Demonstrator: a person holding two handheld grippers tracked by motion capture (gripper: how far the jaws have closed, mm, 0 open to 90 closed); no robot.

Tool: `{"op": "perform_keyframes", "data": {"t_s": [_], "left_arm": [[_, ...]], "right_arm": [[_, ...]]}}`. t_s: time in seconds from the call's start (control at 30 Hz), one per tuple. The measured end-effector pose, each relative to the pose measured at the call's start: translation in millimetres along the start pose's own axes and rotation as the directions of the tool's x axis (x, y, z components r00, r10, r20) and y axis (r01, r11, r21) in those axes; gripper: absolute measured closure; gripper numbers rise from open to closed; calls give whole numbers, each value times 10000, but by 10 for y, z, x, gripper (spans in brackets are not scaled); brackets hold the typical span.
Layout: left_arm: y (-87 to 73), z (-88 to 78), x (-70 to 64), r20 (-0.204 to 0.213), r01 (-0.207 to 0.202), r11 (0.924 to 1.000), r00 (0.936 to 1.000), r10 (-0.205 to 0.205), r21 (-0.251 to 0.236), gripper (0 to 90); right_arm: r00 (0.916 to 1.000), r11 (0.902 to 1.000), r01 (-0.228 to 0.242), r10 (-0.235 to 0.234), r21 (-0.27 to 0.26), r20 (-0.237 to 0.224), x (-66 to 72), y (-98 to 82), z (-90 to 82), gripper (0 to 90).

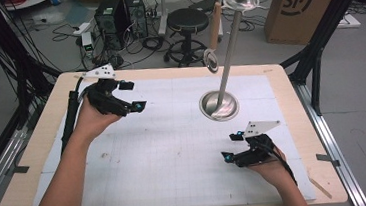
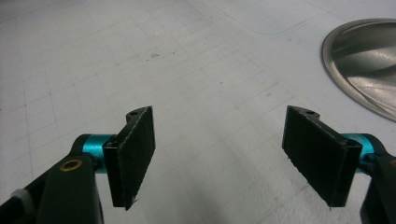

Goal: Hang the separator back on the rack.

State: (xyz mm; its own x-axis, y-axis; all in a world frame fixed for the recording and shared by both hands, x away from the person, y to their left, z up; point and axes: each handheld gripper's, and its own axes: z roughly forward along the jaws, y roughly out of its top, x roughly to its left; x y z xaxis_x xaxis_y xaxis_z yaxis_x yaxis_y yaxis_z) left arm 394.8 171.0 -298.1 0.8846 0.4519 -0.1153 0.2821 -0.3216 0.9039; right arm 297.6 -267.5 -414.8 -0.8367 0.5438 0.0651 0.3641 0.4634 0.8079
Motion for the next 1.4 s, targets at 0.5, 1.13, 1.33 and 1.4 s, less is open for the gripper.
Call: {"op": "perform_keyframes", "data": {"t_s": [0.5, 1.13, 1.33, 1.4], "left_arm": [[-442, -12, -97, -304, 192, 9996, 9994, -185, 217, 63], [-979, 47, -224, -685, 417, 9963, 9970, -366, 748, 17], [-1065, -43, -260, -902, 188, 9984, 9958, -140, 526, 17], [-1088, -51, -268, -983, 218, 9991, 9950, -182, 358, 17]], "right_arm": [[10000, 9999, -64, 64, 131, 0, 0, -19, 7, 247], [9999, 9997, -134, 133, 215, 37, -12, -46, 3, 248], [9998, 9997, -174, 174, 167, 49, -23, -52, -5, 248], [9999, 9998, -154, 153, 131, 60, -29, -52, -7, 248]]}}
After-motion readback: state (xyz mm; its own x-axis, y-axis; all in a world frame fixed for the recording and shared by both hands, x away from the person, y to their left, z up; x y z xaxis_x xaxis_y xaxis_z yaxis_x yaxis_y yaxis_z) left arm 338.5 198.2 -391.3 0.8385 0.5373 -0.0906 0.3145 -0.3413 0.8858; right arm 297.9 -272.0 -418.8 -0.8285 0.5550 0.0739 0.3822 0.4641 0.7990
